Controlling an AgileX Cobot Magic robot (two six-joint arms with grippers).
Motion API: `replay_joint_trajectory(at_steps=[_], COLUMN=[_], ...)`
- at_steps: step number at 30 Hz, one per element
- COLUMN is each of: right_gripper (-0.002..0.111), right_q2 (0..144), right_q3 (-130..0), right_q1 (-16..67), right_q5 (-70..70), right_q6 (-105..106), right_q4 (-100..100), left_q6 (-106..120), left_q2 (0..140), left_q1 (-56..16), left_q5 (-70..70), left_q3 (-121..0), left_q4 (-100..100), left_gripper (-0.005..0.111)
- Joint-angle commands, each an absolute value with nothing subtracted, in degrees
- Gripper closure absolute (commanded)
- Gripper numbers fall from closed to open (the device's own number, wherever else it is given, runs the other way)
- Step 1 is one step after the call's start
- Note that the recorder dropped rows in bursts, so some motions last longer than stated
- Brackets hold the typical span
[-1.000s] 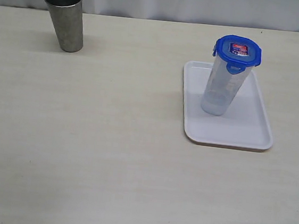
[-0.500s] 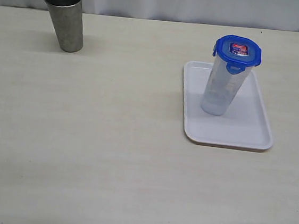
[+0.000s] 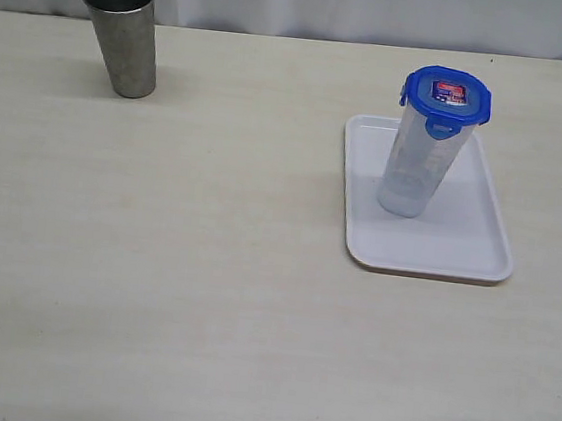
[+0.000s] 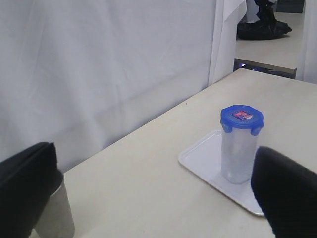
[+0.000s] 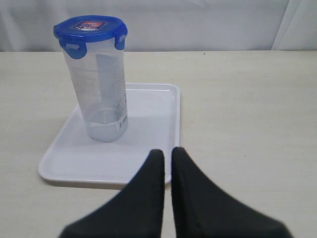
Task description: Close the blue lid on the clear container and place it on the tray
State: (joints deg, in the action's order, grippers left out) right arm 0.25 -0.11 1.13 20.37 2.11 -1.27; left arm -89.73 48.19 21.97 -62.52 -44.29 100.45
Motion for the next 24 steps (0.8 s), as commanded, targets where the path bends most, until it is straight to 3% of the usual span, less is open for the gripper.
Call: replay_joint_trajectory(at_steps=[1, 7, 14, 24], right_gripper=[0.103, 0.103, 0.103, 0.103], right_q2=[0.0, 0.0, 0.0, 0.0], right_q3=[0.0, 0.0, 0.0, 0.0], right_q1=[0.79, 0.79, 0.79, 0.79], right_q5=[19.77, 19.77, 19.77, 19.77], right_q6=[2.11, 2.11, 2.11, 2.11], right_q4=[-1.06, -1.06, -1.06, -1.06], left_q6=[-90.02, -90.02, -90.02, -90.02], left_q2=[48.05, 50.17, 48.98, 45.36], left_q1=[21.92, 21.92, 21.92, 12.04], left_q5=[-62.38, -57.37, -61.48, -61.61], left_q3=[-44.04, -43.61, -35.93, -27.4], left_q4=[99.95, 96.67, 38.01, -9.14], left_gripper=[0.002, 0.002, 0.002, 0.002])
